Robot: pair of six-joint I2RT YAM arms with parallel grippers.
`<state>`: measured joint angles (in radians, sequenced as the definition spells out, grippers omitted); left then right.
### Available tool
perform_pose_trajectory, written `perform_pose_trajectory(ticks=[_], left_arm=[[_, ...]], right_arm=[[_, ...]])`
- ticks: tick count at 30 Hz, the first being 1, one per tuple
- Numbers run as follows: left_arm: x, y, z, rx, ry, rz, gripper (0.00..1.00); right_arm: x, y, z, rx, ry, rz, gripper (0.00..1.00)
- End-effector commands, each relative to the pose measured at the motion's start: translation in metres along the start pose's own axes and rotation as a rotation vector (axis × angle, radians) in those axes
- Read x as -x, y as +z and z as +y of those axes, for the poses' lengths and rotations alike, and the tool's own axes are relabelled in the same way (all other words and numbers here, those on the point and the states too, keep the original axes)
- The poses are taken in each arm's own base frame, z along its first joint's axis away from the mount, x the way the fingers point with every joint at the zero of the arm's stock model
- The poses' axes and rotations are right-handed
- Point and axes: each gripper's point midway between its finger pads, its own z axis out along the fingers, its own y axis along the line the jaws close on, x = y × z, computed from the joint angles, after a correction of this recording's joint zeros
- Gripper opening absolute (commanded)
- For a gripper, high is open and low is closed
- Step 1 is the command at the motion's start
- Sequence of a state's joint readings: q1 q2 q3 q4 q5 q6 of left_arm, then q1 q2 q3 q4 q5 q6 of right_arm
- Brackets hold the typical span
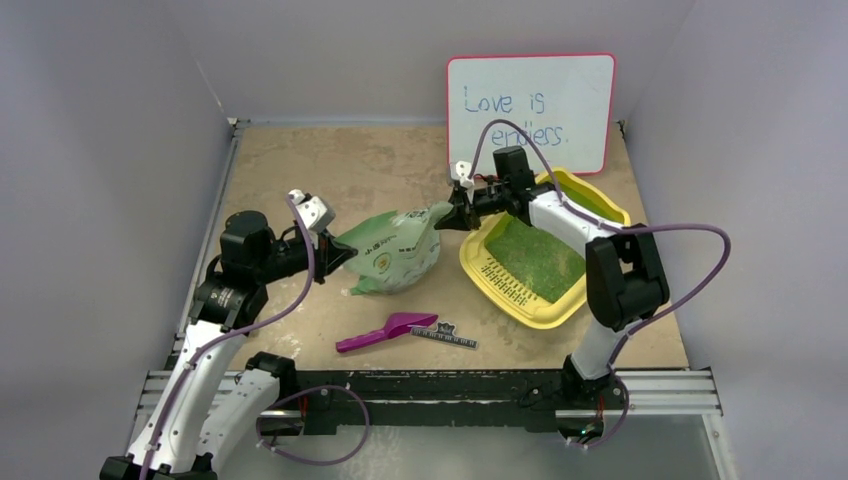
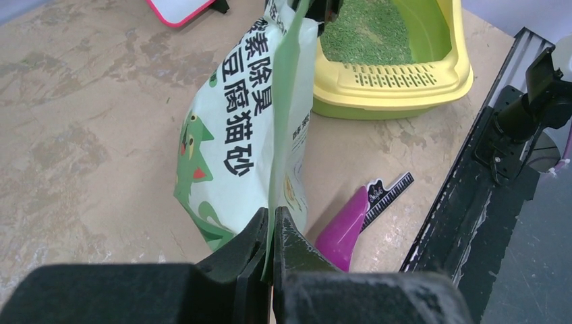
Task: Fill the litter box with clean litter
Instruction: Open the cat litter bag at the center of the board.
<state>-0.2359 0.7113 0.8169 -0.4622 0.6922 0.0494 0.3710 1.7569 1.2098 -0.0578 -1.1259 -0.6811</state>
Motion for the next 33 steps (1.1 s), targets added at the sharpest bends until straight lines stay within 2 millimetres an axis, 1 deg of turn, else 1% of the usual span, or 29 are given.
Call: perform_pose_trajectory(ticks=[1, 3, 7, 9, 11, 13, 15, 16, 17, 18, 19, 20, 22, 23, 25, 28, 30, 33], left_arm=[[0.022, -0.006, 0.002, 0.022, 0.072, -0.046, 0.00], [0.023, -0.006, 0.002, 0.025, 0.073, -0.049, 0.00], [0.023, -0.005, 0.003, 0.029, 0.073, -0.055, 0.00], [0.024, -0.005, 0.003, 0.030, 0.079, -0.060, 0.00], [0.025, -0.006, 0.003, 0.029, 0.088, -0.067, 0.00], [0.024, -0.006, 0.003, 0.028, 0.097, -0.070, 0.00], [0.024, -0.006, 0.003, 0.027, 0.105, -0.074, 0.00], [0.024, -0.006, 0.003, 0.026, 0.106, -0.074, 0.00], [0.023, -0.006, 0.003, 0.027, 0.106, -0.073, 0.00], [0.023, -0.006, 0.003, 0.027, 0.107, -0.073, 0.00], [0.023, -0.006, 0.003, 0.028, 0.105, -0.071, 0.00], [0.022, -0.005, 0.003, 0.029, 0.102, -0.068, 0.00], [0.021, -0.006, 0.002, 0.027, 0.092, -0.062, 0.00], [0.020, -0.006, 0.002, 0.023, 0.085, -0.059, 0.03], [0.019, -0.006, 0.000, 0.018, 0.070, -0.057, 0.09], [0.017, -0.006, 0.000, 0.024, 0.045, -0.051, 0.30], [0.016, -0.008, -0.002, 0.022, 0.030, -0.045, 0.37], [0.010, -0.009, -0.005, 0.017, 0.012, -0.031, 0.42]], right_arm=[[0.019, -0.009, 0.009, 0.004, -0.070, -0.013, 0.02], [0.012, -0.013, 0.011, -0.049, -0.040, 0.016, 0.00], [0.022, -0.028, 0.018, -0.178, -0.048, -0.003, 0.00], [0.029, -0.036, 0.026, -0.232, -0.047, -0.023, 0.00], [0.031, -0.044, 0.034, -0.288, -0.030, -0.042, 0.00], [0.030, -0.048, 0.044, -0.325, -0.011, -0.055, 0.00], [0.023, -0.048, 0.053, -0.347, 0.016, -0.050, 0.00], [0.020, -0.049, 0.053, -0.370, 0.030, -0.043, 0.00], [0.018, -0.052, 0.049, -0.414, 0.052, -0.043, 0.04], [0.018, -0.056, 0.045, -0.460, 0.076, -0.048, 0.16], [0.019, -0.060, 0.043, -0.491, 0.094, -0.050, 0.32], [0.024, -0.064, 0.042, -0.514, 0.100, -0.055, 0.41], [0.036, -0.073, 0.039, -0.568, 0.108, -0.076, 0.54], [0.043, -0.079, 0.039, -0.597, 0.111, -0.086, 0.61], [0.051, -0.087, 0.039, -0.641, 0.142, -0.094, 0.64], [0.055, -0.096, 0.046, -0.662, 0.188, -0.070, 0.66], [0.057, -0.100, 0.055, -0.666, 0.215, -0.078, 0.67], [0.057, -0.103, 0.076, -0.654, 0.252, -0.120, 0.68]])
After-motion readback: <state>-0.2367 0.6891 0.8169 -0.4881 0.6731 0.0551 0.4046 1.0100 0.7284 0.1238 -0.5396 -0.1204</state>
